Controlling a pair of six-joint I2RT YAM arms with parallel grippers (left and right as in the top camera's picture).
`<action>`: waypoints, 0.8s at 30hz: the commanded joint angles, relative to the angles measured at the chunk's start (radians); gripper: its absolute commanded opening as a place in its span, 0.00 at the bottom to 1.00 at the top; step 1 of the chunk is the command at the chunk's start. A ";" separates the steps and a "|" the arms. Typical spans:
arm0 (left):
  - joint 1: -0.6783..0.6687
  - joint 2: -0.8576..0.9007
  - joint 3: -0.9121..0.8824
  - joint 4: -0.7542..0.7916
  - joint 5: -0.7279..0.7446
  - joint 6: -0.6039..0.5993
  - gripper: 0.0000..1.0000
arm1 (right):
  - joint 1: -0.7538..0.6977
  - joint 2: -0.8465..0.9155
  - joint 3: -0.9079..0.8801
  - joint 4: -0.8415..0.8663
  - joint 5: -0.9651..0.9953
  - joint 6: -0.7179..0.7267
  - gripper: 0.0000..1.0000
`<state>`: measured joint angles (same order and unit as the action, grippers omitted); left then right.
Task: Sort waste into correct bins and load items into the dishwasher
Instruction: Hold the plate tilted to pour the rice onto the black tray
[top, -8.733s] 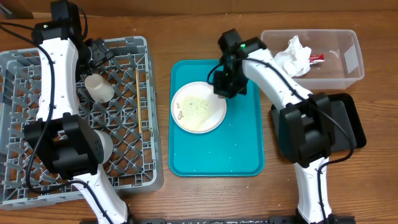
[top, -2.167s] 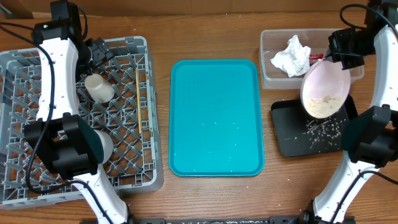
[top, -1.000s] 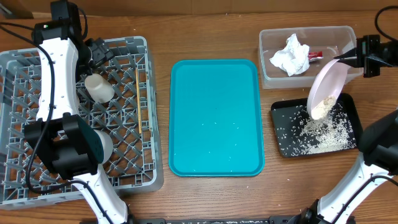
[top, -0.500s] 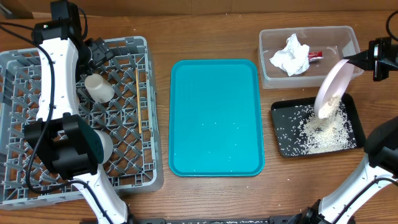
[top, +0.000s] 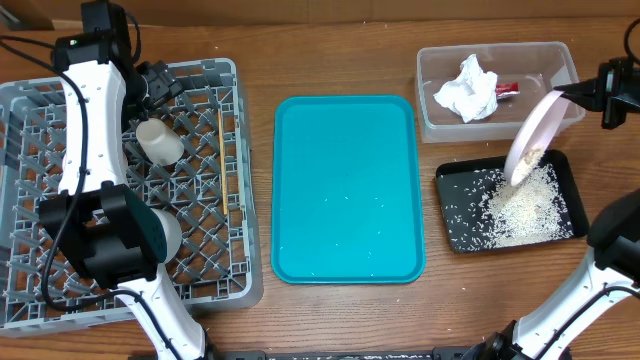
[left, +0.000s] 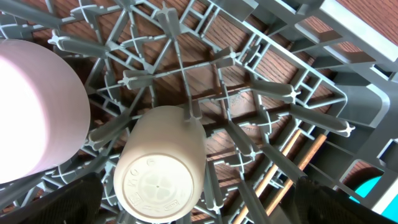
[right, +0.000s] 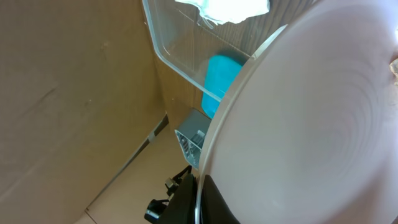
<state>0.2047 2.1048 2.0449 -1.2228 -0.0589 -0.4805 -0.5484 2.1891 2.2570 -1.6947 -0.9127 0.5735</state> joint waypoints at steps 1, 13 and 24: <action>-0.002 -0.001 0.023 0.001 0.007 -0.018 1.00 | -0.019 -0.036 -0.001 0.000 -0.044 -0.030 0.03; -0.002 -0.001 0.023 0.001 0.007 -0.017 1.00 | -0.126 -0.037 -0.006 0.000 -0.146 -0.139 0.03; -0.002 -0.001 0.023 0.001 0.007 -0.017 1.00 | -0.120 -0.040 -0.018 0.000 -0.192 -0.162 0.03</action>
<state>0.2047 2.1048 2.0449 -1.2228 -0.0589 -0.4805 -0.6739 2.1891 2.2429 -1.6947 -1.0573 0.4313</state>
